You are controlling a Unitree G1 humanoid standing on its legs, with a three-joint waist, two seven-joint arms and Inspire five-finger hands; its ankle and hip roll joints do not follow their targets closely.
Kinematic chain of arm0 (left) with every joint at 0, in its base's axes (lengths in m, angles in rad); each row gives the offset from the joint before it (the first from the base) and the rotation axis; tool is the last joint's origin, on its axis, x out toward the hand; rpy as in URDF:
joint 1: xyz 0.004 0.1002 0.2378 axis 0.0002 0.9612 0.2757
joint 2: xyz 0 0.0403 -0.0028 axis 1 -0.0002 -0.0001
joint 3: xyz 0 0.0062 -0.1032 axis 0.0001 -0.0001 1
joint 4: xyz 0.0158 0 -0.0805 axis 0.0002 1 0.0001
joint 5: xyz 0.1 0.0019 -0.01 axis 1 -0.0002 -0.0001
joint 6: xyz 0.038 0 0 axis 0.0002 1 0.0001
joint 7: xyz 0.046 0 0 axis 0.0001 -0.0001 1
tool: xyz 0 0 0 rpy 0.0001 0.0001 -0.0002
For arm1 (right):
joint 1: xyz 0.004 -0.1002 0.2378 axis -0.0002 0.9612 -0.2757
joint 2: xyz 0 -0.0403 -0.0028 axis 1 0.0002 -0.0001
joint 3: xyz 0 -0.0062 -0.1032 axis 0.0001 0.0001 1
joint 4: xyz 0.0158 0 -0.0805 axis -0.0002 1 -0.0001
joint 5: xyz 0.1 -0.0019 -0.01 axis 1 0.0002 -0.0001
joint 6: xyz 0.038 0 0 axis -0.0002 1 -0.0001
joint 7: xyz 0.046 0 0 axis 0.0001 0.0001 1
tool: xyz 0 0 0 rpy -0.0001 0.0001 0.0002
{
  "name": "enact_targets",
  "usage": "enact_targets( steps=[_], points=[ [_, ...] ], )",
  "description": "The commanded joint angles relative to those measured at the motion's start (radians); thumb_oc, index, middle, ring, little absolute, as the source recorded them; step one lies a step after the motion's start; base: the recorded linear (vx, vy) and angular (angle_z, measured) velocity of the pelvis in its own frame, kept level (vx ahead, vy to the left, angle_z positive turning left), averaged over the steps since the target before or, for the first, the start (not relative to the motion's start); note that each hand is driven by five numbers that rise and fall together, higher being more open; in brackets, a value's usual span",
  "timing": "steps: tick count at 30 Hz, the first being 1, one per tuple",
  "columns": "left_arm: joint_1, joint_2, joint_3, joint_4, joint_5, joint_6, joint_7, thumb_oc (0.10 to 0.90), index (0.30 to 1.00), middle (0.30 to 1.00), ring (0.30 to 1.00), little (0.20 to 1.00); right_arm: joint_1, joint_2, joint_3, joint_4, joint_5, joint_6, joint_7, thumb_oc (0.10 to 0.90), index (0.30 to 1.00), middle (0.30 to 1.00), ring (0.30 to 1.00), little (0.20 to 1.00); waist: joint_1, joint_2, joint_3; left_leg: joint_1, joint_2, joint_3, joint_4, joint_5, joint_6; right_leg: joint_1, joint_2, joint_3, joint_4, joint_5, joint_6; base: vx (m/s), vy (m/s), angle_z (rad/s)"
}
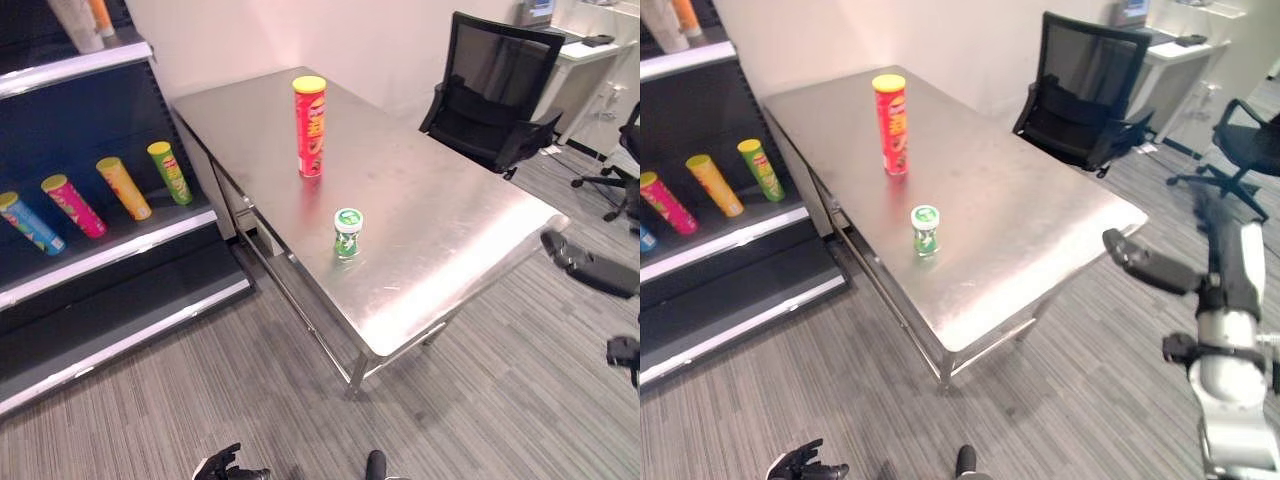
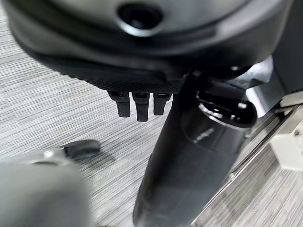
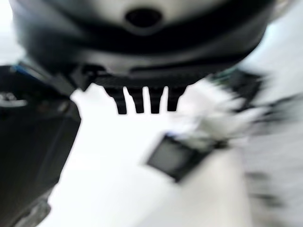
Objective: Put the goods on the table back onto the shelves and tidy them up.
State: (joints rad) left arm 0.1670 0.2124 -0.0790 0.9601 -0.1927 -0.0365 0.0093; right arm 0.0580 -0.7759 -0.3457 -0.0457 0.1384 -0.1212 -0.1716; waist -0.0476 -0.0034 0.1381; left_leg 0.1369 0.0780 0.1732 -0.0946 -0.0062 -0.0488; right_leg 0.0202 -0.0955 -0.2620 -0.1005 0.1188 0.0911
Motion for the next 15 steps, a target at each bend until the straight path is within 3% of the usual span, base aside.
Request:
enact_targets(
  steps=[1,7,15],
  points=[
    [-0.059,0.066,-0.012,-0.014,0.019,-0.034,-0.009,0.800,0.900,0.900,0.900,0.900,-0.099,-0.034,0.036,0.049,0.027,-0.066,0.034,0.800,0.900,0.900,0.900,0.900,0.035,-0.031,0.003,-0.042,0.000,0.027,0.007,0.008,-0.024,0.106,-0.054,-0.015,0.013,-0.100,0.088,0.00,-0.043,0.21],
    [-0.033,0.069,-0.039,-0.022,0.001,-0.034,-0.008,0.800,0.900,0.900,0.900,0.900,-0.289,-0.092,0.272,0.156,0.016,-0.042,0.068,0.800,0.900,0.900,0.900,0.900,0.086,-0.023,0.014,-0.066,0.008,0.004,0.007,0.034,-0.041,0.108,-0.047,-0.051,0.013,-0.099,0.080,0.00,-0.082,0.27],
    [-0.031,0.075,-0.043,-0.019,0.005,-0.035,0.000,0.800,0.900,0.900,0.900,0.900,-0.337,-0.105,0.340,0.184,-0.042,-0.036,0.058,0.800,0.900,0.900,0.900,0.900,0.103,-0.009,0.022,-0.092,0.009,-0.033,0.007,0.049,-0.052,0.108,-0.047,-0.096,0.013,-0.105,0.075,0.01,-0.055,0.23]
  ],
)
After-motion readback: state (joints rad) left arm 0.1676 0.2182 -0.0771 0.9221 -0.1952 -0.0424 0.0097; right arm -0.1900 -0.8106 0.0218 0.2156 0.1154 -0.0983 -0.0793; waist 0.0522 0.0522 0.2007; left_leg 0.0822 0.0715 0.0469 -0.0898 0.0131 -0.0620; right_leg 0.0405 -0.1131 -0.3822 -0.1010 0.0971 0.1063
